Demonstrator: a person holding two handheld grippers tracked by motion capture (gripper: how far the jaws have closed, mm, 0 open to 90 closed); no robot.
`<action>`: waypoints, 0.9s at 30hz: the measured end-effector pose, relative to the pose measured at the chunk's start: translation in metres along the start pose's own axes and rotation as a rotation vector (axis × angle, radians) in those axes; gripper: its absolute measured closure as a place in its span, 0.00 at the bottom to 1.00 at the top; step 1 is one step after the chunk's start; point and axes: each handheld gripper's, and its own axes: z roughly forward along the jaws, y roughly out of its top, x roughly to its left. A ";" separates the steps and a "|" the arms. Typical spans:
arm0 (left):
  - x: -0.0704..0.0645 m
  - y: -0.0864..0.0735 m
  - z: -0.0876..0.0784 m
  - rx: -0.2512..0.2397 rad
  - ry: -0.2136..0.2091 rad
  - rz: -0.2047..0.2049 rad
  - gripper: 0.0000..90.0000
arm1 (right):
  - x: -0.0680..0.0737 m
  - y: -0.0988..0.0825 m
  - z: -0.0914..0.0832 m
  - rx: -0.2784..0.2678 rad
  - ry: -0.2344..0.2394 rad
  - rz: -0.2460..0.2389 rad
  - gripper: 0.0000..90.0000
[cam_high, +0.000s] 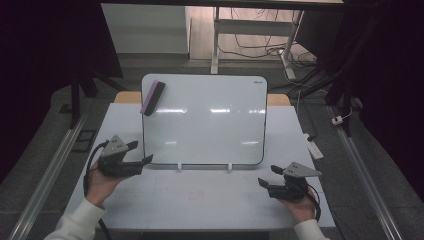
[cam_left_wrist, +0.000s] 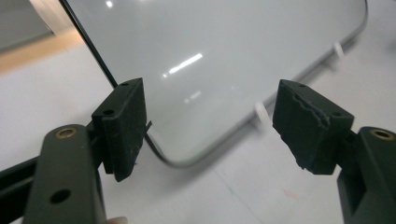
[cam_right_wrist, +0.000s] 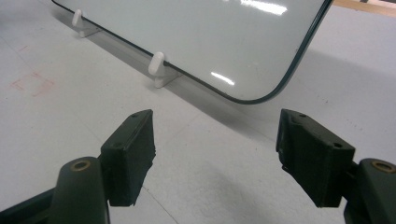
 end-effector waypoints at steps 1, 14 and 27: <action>0.000 -0.005 -0.001 0.009 -0.017 -0.012 0.30 | 0.000 0.000 0.000 -0.001 0.000 -0.002 0.30; -0.006 -0.051 -0.005 0.076 -0.093 -0.084 0.30 | 0.000 -0.001 0.000 0.022 -0.025 -0.043 0.30; -0.008 -0.054 -0.001 0.089 -0.089 -0.071 0.30 | 0.001 0.000 -0.001 0.012 -0.032 -0.053 0.30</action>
